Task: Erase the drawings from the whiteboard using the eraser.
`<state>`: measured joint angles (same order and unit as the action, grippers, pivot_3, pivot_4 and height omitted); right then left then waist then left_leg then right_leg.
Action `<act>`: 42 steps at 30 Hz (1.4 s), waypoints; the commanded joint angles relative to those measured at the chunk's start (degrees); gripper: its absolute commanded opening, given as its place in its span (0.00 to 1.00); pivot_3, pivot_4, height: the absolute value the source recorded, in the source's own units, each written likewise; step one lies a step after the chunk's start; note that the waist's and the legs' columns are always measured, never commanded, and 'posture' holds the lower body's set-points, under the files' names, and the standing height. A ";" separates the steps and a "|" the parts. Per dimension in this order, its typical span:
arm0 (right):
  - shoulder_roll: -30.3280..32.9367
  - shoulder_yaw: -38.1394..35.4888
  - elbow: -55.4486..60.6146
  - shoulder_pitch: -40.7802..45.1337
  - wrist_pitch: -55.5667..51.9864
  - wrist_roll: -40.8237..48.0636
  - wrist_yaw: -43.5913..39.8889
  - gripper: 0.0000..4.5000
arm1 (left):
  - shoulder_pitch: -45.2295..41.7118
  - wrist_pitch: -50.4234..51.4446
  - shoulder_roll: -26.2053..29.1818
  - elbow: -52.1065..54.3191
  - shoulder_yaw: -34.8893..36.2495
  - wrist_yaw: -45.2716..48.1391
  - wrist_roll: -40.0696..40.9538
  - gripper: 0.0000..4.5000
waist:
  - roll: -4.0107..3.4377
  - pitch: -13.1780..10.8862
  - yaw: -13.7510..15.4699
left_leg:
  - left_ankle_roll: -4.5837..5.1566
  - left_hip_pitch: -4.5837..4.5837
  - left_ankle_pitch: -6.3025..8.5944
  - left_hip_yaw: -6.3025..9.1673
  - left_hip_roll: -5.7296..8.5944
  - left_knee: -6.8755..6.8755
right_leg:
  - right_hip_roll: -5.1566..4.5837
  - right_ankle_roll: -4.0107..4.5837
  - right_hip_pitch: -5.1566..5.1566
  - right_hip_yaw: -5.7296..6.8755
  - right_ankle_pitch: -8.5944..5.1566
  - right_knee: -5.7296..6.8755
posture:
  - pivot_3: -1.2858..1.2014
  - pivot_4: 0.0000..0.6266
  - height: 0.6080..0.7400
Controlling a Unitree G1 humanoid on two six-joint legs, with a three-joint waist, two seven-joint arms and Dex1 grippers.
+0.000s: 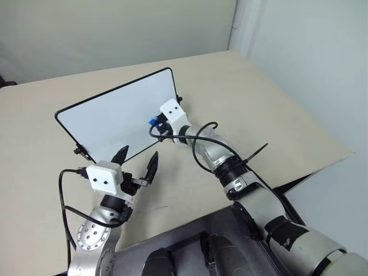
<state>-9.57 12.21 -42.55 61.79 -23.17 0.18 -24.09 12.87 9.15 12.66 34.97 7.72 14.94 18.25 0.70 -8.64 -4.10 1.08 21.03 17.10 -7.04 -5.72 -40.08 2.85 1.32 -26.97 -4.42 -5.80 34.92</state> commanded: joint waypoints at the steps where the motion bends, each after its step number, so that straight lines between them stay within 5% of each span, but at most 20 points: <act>1: -4.26 1.51 3.41 1.50 1.22 0.67 -2.02 0.05 | 0.55 -1.16 -0.02 1.90 -0.31 0.00 -0.48 1.00 | 0.00 0.00 -0.07 | 0.00 0.00 0.00 0.00 0.00 0.00 | 0.00 0.00 0.00 0.00 0.00 0.00 | 0.52 0.24 0.97; 14: -5.29 6.55 5.08 -0.45 0.59 -0.22 -3.81 0.05 | 0.92 -1.50 -0.03 2.07 -0.30 0.03 -0.41 1.00 | 0.00 0.00 -0.05 | -0.06 0.00 0.04 0.00 0.00 -0.01 | 0.00 0.06 0.03 0.01 0.03 -0.03 | 0.52 0.24 0.97; 26: -3.06 -2.34 -1.77 3.92 1.00 2.68 6.82 0.05 | 0.02 -1.28 0.31 1.54 -0.07 0.31 -0.08 1.00 | 0.01 0.01 0.62 | 0.06 -0.01 -0.05 0.02 0.00 -0.10 | 0.00 0.01 0.09 0.00 0.01 -0.03 | 0.52 0.24 0.97; 42: -2.20 -3.52 -6.69 5.30 0.25 0.86 10.18 0.05 | -1.12 -1.38 0.36 0.49 -0.50 0.74 -0.24 1.00 | 0.04 0.01 0.42 | 0.20 -0.04 -0.17 0.00 0.03 -0.13 | 0.00 0.04 0.04 0.01 0.10 -0.03 | 0.52 0.24 0.97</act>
<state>-11.06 9.52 -48.62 65.80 -23.01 1.95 -15.60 12.28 8.92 12.74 34.88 7.50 15.13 18.24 0.74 -8.63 -3.67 1.29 20.98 16.93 -7.03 -5.70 -40.21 2.84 1.36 -26.93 -4.41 -5.69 34.88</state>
